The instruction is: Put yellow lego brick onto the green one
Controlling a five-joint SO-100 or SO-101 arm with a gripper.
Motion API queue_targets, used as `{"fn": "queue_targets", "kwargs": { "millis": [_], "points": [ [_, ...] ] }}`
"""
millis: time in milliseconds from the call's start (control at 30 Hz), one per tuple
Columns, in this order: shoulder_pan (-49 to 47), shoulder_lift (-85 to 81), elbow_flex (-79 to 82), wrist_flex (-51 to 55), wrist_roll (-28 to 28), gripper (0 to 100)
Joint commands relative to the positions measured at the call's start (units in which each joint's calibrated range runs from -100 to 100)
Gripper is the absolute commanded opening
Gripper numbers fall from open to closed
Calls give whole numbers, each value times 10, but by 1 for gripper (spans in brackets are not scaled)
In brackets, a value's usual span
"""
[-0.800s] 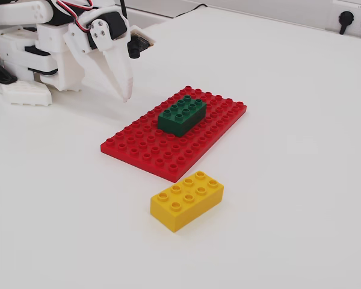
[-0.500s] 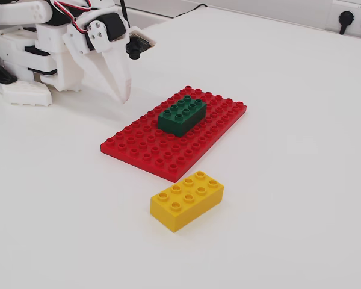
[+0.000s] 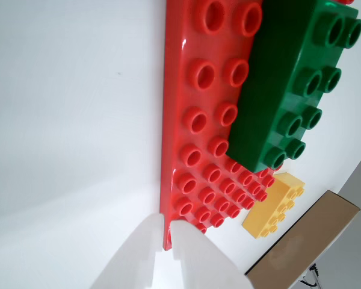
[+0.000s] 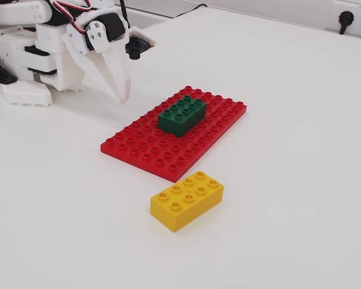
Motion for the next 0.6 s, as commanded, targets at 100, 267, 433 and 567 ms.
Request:
{"fn": "queue_targets", "kwargs": {
  "millis": [100, 267, 433, 567],
  "points": [
    [6, -2, -1, 8, -3, 2],
    [6, -2, -1, 8, -4, 2],
    [7, -2, -5, 8, -4, 2],
    [8, -1, -14, 9, 1, 2]
  ]
}}
